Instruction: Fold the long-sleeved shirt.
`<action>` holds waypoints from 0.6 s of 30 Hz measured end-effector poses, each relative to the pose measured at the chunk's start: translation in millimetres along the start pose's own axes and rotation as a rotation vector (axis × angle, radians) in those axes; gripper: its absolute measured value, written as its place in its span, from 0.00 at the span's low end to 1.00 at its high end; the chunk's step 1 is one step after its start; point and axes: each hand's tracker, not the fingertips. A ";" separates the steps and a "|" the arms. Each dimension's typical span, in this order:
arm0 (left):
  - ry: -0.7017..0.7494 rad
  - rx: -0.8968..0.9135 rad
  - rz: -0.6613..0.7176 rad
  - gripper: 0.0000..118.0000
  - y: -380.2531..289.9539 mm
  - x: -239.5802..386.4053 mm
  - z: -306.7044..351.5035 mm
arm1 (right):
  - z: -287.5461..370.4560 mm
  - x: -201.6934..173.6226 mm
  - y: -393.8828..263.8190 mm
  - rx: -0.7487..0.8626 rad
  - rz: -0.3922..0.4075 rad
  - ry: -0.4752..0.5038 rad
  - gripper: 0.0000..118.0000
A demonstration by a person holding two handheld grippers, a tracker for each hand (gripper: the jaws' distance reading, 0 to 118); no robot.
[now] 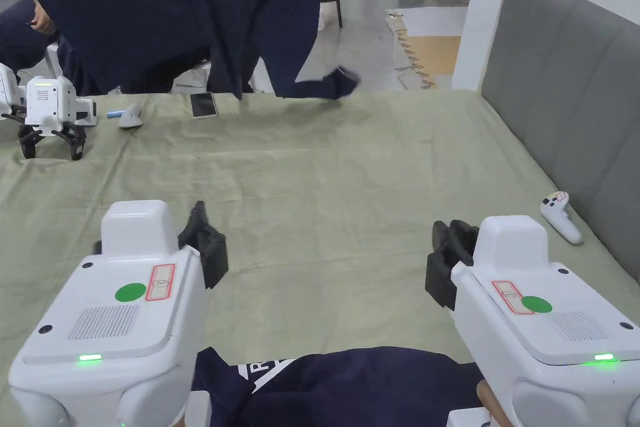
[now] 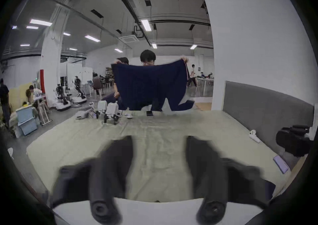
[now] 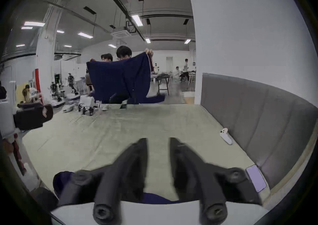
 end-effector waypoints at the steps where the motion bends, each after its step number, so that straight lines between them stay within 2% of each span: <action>1: 0.001 -0.007 -0.002 0.06 -2.3 1.8 -1.8 | 0.2 -1.3 -0.3 0.001 0.004 -0.004 0.01; 2: 0.029 -0.011 -0.008 0.02 -4.0 3.5 -1.8 | 1.9 -3.8 -1.2 0.005 0.010 -0.004 0.00; 4: -0.081 -0.080 0.024 0.02 -6.6 0.0 -2.8 | 4.0 -5.3 -0.4 0.003 0.014 0.028 0.00; 7: -0.135 -0.140 0.058 0.02 -3.3 -18.4 -11.6 | 7.9 -8.3 0.2 0.007 0.030 0.032 0.00; 11: -0.380 -0.369 0.164 0.05 2.6 -84.2 -43.4 | 10.8 -7.2 0.5 -0.011 0.028 0.069 0.00; 12: -0.450 -0.447 0.190 0.18 0.6 -106.8 -54.2 | 12.2 -7.5 -0.9 -0.009 0.030 0.066 0.00; 13: -0.510 -0.510 0.212 0.51 -3.2 -126.7 -63.8 | 12.9 -7.7 -1.6 -0.012 0.029 0.073 0.00; 14: -0.543 -0.598 0.202 0.79 -9.6 -145.2 -74.0 | 12.9 -8.0 -2.5 -0.021 0.025 0.087 0.00; 15: -0.497 -0.637 0.210 0.94 -17.8 -159.3 -80.8 | 12.9 -6.2 -4.0 -0.027 0.020 0.093 0.00; 16: -0.474 -0.647 0.216 0.89 -25.9 -171.6 -82.7 | 13.0 -6.5 -6.1 -0.029 0.019 0.097 0.00; 18: -0.448 -0.766 0.343 0.90 -48.0 -201.9 -98.7 | 10.7 -11.0 -10.1 -0.042 0.021 0.103 0.00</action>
